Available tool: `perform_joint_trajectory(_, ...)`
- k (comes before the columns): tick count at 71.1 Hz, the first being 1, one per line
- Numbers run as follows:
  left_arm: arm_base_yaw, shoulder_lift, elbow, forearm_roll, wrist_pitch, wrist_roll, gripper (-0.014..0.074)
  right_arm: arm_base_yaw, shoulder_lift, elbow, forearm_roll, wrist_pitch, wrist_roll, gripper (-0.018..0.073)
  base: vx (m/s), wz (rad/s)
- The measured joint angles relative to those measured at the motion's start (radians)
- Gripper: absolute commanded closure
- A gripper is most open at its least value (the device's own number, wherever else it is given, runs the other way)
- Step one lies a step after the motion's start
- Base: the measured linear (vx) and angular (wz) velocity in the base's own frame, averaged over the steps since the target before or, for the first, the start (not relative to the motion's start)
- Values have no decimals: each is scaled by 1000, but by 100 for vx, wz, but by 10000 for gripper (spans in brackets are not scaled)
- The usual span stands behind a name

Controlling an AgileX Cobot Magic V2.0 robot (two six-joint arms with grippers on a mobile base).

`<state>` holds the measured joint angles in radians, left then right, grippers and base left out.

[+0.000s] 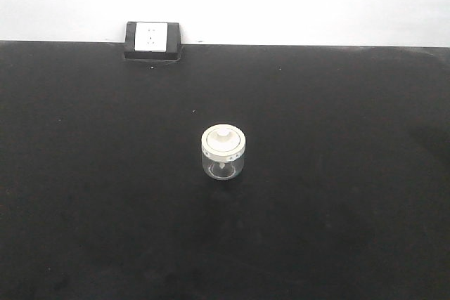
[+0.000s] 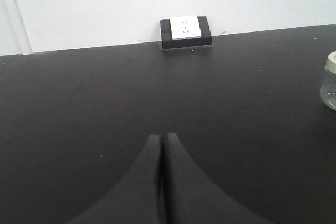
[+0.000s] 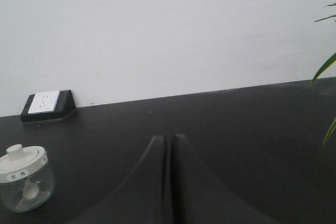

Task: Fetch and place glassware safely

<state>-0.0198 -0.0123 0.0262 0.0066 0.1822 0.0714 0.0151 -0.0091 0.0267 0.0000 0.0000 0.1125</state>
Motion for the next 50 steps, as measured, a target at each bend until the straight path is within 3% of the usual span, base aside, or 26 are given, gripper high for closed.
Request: perform_joint_trajectory(50,0,0,0,0,0,0,603,0,0,0,0,63,-34,563,0,0)
